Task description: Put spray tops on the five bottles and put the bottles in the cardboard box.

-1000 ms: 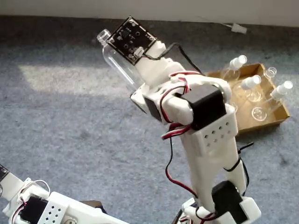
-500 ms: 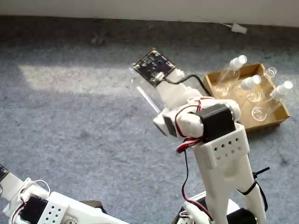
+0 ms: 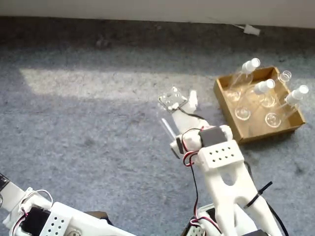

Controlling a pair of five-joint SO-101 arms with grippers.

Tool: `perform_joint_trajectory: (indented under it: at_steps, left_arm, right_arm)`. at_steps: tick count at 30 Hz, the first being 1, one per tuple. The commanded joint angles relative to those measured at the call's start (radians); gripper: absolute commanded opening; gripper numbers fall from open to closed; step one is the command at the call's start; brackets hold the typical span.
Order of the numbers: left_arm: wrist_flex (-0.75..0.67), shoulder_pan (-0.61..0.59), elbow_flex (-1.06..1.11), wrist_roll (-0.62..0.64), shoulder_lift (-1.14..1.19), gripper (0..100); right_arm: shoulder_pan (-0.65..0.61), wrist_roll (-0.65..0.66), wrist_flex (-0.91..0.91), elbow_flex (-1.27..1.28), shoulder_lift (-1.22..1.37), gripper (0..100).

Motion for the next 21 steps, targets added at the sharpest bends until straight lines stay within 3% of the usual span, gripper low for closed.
perform_joint_trajectory:
  at_steps: [1,17,21]
  left_arm:
    - [0.006,-0.015,0.021,-0.009,-0.005,0]
    - [0.006,-0.015,0.021,-0.009,-0.005,0]
    - [0.006,-0.015,0.021,-0.009,-0.005,0]
  right_arm:
    - [0.018,-0.003,-0.101,0.091,-0.036,3.8]
    - [0.015,-0.003,-0.137,0.320,-0.033,3.9]
    - [0.015,0.054,-0.133,0.331,-0.033,12.9]
